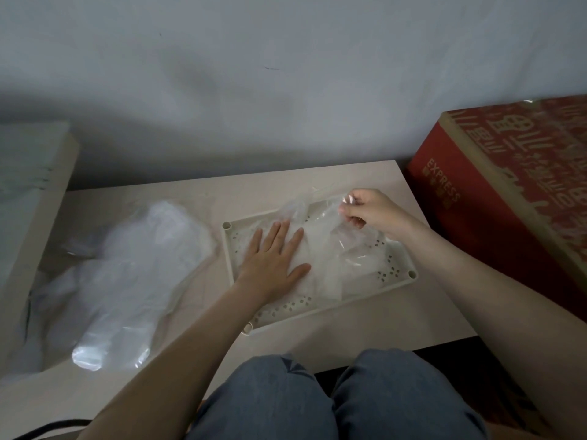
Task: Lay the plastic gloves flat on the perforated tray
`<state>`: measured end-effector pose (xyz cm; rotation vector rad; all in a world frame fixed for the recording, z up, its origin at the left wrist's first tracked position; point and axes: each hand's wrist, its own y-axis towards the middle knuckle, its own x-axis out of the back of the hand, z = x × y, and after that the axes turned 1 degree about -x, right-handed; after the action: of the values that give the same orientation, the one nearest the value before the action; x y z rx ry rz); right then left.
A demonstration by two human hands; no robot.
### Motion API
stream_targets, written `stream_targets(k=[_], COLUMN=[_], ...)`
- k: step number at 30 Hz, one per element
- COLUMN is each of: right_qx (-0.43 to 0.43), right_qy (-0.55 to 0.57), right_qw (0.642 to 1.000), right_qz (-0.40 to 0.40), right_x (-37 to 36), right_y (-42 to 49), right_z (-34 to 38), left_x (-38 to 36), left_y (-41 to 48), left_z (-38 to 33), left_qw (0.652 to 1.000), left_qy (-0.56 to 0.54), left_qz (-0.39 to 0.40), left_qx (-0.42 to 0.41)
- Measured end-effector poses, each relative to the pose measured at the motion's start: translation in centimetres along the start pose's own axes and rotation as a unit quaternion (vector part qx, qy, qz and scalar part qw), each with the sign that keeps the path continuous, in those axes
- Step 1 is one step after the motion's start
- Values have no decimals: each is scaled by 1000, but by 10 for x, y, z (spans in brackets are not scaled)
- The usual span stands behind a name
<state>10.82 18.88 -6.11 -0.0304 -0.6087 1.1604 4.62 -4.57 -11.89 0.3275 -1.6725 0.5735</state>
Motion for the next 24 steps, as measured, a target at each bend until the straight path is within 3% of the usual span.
stream_targets(k=[3,9,14,19,22,24], right_qx=[-22,-81,-87,-60,-122,-149], right_qy=[27,-38,-27,-1,94,37], right_qw=[998,972,970,992,970,952], right_qz=[50,219,225,112,188,263], right_x=[-5,-2,12,26,25,19], right_y=[-2,-8,-16,-20,-28,-33], right_z=[0,-1,7,3,4,7], left_x=[-1,-3,0,0,0,1], left_y=[1,3,2,2,2,3], left_z=[-1,-2,-3,-3,-4,-3], left_qw=[1000,1000,1000,1000,999,999], left_qy=[0,0,-2,-2,-9,-15], left_qz=[1,-1,6,11,16,17], left_qx=[4,13,19,23,27,31])
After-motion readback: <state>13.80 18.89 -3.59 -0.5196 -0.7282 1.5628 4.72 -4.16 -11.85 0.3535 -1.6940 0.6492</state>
